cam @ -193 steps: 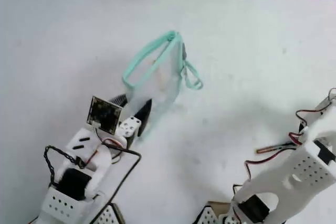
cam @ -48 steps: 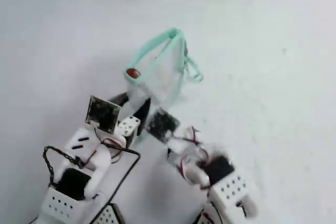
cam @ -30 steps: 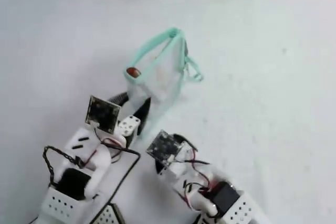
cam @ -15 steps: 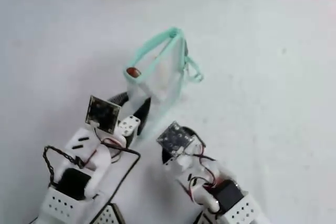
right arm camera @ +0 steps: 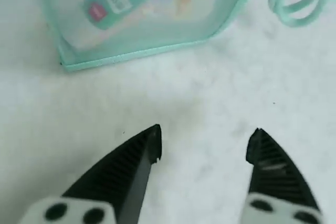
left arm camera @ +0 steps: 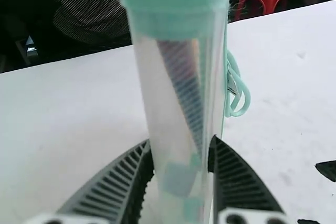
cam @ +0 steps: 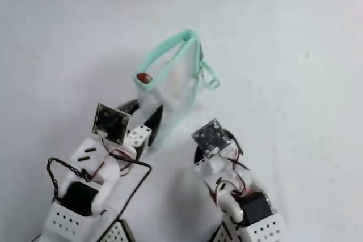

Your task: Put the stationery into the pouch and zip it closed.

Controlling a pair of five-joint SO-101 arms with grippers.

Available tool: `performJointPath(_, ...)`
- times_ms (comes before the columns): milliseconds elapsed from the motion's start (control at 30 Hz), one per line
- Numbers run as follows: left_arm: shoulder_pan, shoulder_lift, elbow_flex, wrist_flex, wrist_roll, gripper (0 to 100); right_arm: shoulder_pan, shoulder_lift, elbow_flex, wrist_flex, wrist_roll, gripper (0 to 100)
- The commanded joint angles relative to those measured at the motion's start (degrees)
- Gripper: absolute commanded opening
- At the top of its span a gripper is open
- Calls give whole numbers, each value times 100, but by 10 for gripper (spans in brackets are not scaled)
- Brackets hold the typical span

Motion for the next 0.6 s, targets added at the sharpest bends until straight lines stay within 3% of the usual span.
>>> performJointPath(0,-4,-84,-123,-132,35,166,48,171,-571,154,149,252)
performJointPath(67,-4,-75,-114,-123,35,166,48,426,-747,163,211,231)
performJointPath(200,-4,-75,-114,-123,44,166,101,1393,-1574,119,1055,183)
performJointPath(400,-4,-75,-114,-123,53,166,189,3530,-4695,840,1073,217)
performJointPath(567,171,-75,-114,-114,35,166,-207,5156,-7402,1464,677,218)
